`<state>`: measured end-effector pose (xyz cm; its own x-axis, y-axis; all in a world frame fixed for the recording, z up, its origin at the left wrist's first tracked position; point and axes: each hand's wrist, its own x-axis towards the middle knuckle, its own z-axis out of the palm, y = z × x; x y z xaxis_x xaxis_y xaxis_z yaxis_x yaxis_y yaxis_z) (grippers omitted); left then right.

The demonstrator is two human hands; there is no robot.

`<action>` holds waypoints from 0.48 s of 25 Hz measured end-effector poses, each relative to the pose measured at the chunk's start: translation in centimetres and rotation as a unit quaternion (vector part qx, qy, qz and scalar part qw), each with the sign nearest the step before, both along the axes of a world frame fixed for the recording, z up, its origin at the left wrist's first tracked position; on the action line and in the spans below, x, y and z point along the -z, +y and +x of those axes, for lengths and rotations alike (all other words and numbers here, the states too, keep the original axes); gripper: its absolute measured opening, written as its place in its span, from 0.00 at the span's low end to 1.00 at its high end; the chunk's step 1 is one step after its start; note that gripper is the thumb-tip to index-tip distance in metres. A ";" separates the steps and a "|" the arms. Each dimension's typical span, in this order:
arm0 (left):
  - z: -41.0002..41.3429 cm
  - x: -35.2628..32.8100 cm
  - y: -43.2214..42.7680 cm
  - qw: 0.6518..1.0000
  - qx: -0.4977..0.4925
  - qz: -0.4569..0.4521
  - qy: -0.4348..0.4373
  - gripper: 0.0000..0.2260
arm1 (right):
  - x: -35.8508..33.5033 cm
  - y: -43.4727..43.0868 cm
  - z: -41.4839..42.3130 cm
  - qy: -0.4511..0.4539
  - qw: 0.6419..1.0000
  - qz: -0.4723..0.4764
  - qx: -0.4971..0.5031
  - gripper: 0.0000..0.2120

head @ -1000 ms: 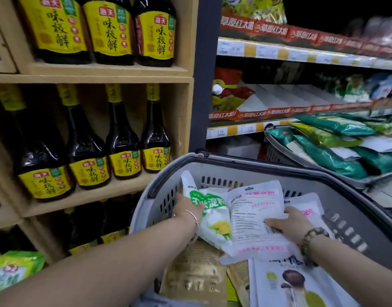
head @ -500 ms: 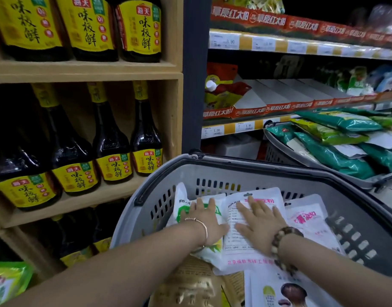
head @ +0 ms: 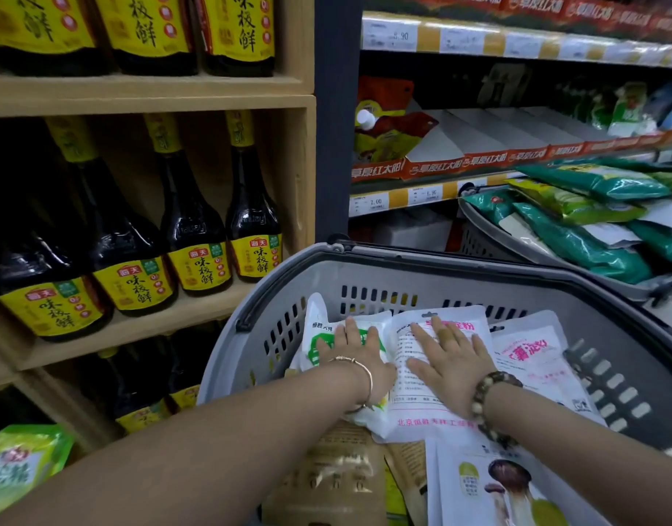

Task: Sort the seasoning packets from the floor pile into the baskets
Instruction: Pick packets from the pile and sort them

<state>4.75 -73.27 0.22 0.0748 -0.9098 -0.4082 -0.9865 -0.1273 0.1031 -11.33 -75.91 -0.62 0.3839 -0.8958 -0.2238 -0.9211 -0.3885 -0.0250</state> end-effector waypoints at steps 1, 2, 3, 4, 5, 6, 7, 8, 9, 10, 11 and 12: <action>0.2 -0.6 0.0 1.000 0.001 0.017 0.013 0.31 | -0.2 0.1 0.0 0.008 1.000 0.003 0.000 0.29; 0.4 -1.6 0.1 0.999 0.003 0.028 0.034 0.31 | -0.7 0.1 0.0 0.018 1.000 0.008 0.000 0.29; 0.7 -2.6 0.3 0.998 0.008 0.027 0.064 0.30 | -1.3 0.1 0.1 0.028 0.999 0.015 -0.001 0.30; 1.1 -3.8 0.9 0.995 0.012 0.011 0.103 0.29 | -2.2 0.2 0.5 0.031 0.999 0.020 -0.005 0.31; 1.6 -5.1 1.7 0.989 0.014 -0.021 0.147 0.27 | -3.1 0.3 0.9 0.018 1.000 0.019 -0.011 0.32; 2.3 -6.3 2.8 0.980 0.012 -0.063 0.190 0.25 | -4.2 0.5 1.6 -0.015 1.000 0.009 -0.020 0.32; 3.2 -7.5 4.1 0.968 0.006 -0.111 0.226 0.24 | -5.4 0.9 2.6 -0.060 0.998 -0.005 -0.032 0.32; 4.3 -8.5 5.7 0.955 0.000 -0.158 0.251 0.24 | -6.6 1.5 3.8 -0.109 0.993 -0.016 -0.046 0.31; 5.7 -9.4 7.4 0.944 -0.004 -0.204 0.261 0.24 | -7.8 2.3 5.3 -0.150 0.986 -0.025 -0.064 0.30; 7.1 -10.2 9.3 0.933 -0.007 -0.246 0.261 0.25 | -8.8 3.3 7.0 -0.182 0.979 -0.034 -0.083 0.29; 8.5 -10.6 11.1 0.924 -0.012 -0.282 0.259 0.24 | -9.8 4.4 8.7 -0.207 0.972 -0.043 -0.104 0.27; 10.0 -11.0 12.9 0.915 -0.023 -0.312 0.255 0.24 | -10.6 5.7 10.5 -0.233 0.963 -0.050 -0.129 0.26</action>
<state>14.75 -60.36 11.20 0.0629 -0.9781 0.1983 -0.7847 0.0743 0.6153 -0.80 -70.25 9.98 0.6339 -0.7657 0.1090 -0.6919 -0.6244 -0.3625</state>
